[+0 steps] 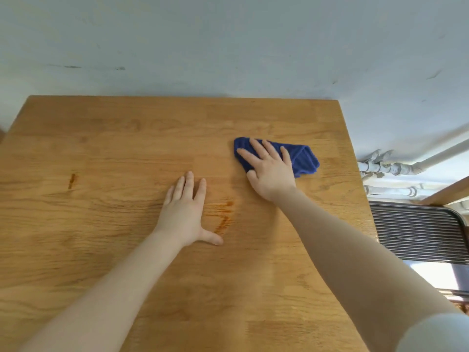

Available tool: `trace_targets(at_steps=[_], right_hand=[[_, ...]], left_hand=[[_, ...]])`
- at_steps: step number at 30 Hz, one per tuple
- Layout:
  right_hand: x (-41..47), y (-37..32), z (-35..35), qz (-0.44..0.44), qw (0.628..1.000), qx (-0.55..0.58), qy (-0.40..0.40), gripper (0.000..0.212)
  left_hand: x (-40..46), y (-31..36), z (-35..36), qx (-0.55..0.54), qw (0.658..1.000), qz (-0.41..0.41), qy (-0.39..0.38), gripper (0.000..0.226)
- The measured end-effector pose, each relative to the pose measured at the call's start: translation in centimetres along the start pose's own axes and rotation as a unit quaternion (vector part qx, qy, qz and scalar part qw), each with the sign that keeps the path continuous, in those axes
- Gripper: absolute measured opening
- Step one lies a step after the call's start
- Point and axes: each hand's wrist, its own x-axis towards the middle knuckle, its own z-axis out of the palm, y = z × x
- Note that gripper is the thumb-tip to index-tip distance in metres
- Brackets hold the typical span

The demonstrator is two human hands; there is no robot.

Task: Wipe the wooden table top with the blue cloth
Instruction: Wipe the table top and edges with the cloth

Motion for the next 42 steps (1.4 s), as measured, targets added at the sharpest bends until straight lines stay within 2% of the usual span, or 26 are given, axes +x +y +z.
trace_targets(at_steps=[2,4,7,10,13,15,18,20,24,27,30,37,39,42], right_hand=[[1.7,-0.6,-0.1,0.035,0.999,0.011,0.004,0.054],[1.1,-1.1,-0.1,0.031,0.999,0.012,-0.002,0.054],[-3.8,-2.1,0.7,-0.036,0.999,0.01,-0.005,0.061],[-8.8,-3.1,1.3,-0.099,0.993,0.021,-0.052,0.068],[-8.3,-2.3,0.9,-0.126,0.99,0.021,-0.064,0.069],[-5.7,-1.8,0.6,-0.105,0.993,0.016,-0.042,0.068],[-1.3,-2.0,0.5,-0.029,0.999,0.023,-0.019,0.054],[-0.4,-2.3,0.7,-0.021,1.0,0.02,-0.012,0.053],[-4.7,-2.4,1.3,-0.107,0.994,0.009,-0.016,0.062],[-9.2,-3.5,1.9,-0.184,0.981,0.021,-0.056,0.065],[-9.1,-3.4,1.6,-0.218,0.973,0.013,-0.074,0.065],[-0.4,-4.5,0.9,-0.089,0.995,0.015,-0.034,0.052],[-1.5,-4.5,1.0,-0.102,0.994,0.009,-0.034,0.052],[-6.4,-4.8,1.8,-0.173,0.984,0.005,-0.039,0.058]], left_hand=[[0.0,0.0,0.2,-0.005,1.0,-0.002,-0.002,0.141],[-0.1,0.1,0.0,-0.011,1.0,-0.003,-0.003,0.141],[-0.4,0.2,-0.1,-0.02,1.0,-0.003,-0.001,0.139],[-0.5,0.0,-0.1,-0.029,1.0,-0.002,0.006,0.138],[-0.3,-0.2,0.1,-0.025,1.0,-0.001,0.011,0.139],[0.0,-0.1,0.3,-0.016,1.0,-0.003,0.013,0.139],[0.3,-0.1,0.5,0.006,1.0,-0.008,0.011,0.139],[-0.1,-0.1,0.7,0.011,0.999,-0.025,0.017,0.142],[-1.0,0.6,0.5,0.039,0.995,-0.083,0.047,0.149],[-1.4,1.2,0.2,0.043,0.99,-0.125,0.04,0.149],[-2.1,1.2,0.5,0.008,0.988,-0.152,0.024,0.143],[-2.7,0.6,1.3,-0.049,0.989,-0.142,0.007,0.138],[-3.0,0.2,1.1,-0.053,0.99,-0.131,0.007,0.137],[-3.4,-0.5,0.5,-0.053,0.992,-0.113,-0.005,0.135]])
